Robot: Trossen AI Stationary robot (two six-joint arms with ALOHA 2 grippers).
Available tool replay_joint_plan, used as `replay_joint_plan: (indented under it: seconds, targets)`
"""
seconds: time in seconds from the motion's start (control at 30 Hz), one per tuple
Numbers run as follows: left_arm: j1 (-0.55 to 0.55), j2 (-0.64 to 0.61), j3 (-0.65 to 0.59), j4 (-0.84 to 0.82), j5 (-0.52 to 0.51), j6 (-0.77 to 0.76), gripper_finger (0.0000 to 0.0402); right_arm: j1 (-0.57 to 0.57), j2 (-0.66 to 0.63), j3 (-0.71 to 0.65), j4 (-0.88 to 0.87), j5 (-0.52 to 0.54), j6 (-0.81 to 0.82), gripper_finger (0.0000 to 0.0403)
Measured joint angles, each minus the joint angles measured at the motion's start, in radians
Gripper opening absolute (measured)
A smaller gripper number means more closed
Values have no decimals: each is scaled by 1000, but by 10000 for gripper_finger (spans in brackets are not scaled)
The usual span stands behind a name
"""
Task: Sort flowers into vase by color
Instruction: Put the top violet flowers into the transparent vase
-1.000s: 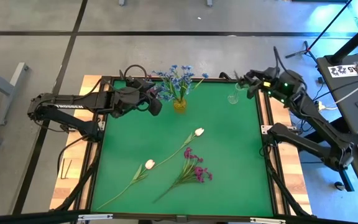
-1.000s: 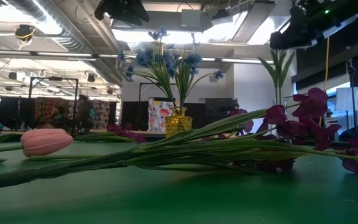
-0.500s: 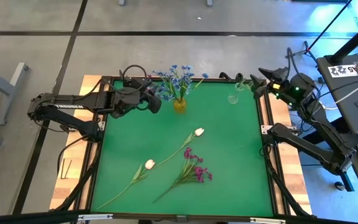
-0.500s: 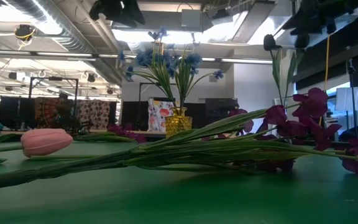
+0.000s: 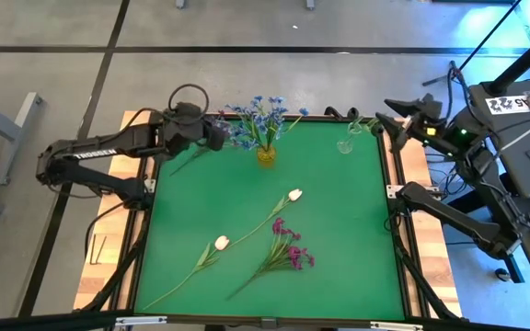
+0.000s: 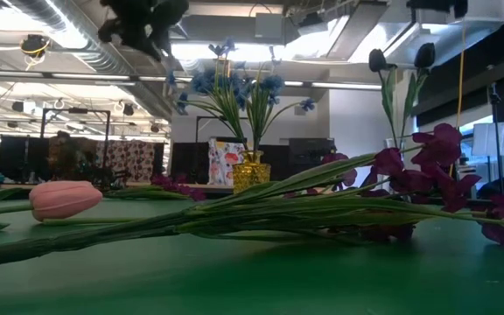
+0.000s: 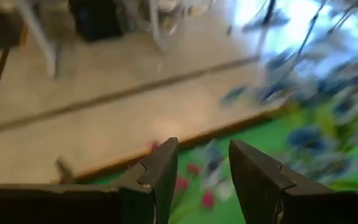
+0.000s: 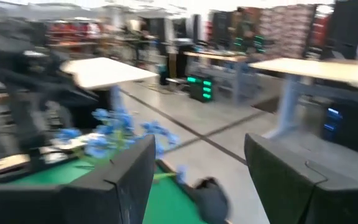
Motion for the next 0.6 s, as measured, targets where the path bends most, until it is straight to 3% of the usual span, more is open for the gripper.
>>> replay_joint_plan:
  seconds: [0.23, 0.6]
  targets:
    - [162, 22, 0, -189, 211, -125, 140, 0, 0, 29, 11, -187, 36, 246]
    - [268, 171, 0, -292, 257, 1, 140, 0, 0, 29, 11, -300, 48, 246]
